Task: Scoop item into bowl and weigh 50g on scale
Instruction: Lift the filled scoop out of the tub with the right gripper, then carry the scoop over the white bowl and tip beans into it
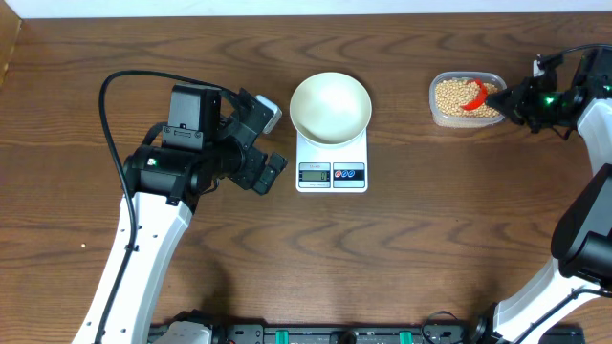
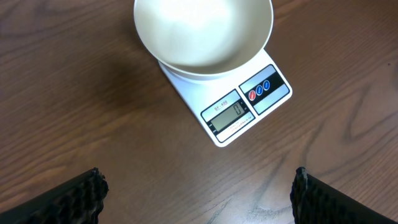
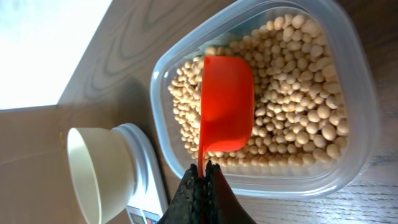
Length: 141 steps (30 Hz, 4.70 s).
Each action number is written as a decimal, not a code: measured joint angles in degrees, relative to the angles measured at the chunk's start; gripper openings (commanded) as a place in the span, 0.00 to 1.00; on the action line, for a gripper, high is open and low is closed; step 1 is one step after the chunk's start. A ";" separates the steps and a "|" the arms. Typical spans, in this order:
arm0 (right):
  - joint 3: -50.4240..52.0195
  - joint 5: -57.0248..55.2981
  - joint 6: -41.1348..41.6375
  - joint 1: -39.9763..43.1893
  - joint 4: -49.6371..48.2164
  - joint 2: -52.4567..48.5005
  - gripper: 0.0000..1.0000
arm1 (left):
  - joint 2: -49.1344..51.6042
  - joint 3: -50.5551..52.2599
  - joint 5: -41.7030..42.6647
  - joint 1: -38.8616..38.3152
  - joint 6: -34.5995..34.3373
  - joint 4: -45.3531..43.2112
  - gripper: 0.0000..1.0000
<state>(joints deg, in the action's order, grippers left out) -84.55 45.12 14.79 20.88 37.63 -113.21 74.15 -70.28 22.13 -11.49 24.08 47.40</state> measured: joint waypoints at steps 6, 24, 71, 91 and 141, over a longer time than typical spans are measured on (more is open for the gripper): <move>0.00 3.04 -0.15 1.62 0.00 0.00 0.01 | 0.00 0.00 0.02 0.02 0.00 0.00 0.97; 0.00 13.16 -0.81 8.96 0.68 0.00 0.01 | 0.00 0.00 0.02 0.00 0.00 0.00 0.96; 0.02 33.14 8.48 -10.69 -16.24 0.00 0.01 | 0.00 0.00 0.02 0.02 0.00 0.00 0.96; 0.02 23.89 9.73 -23.61 -17.22 0.00 0.01 | 0.00 0.00 0.02 0.02 0.00 0.00 0.96; -15.54 -44.81 -28.39 -49.92 7.61 -0.48 0.01 | 0.00 0.00 0.02 0.02 0.00 0.00 0.96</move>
<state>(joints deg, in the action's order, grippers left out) -100.09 0.32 -13.61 -29.04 45.23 -113.69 74.15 -70.28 22.15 -11.46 24.08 47.40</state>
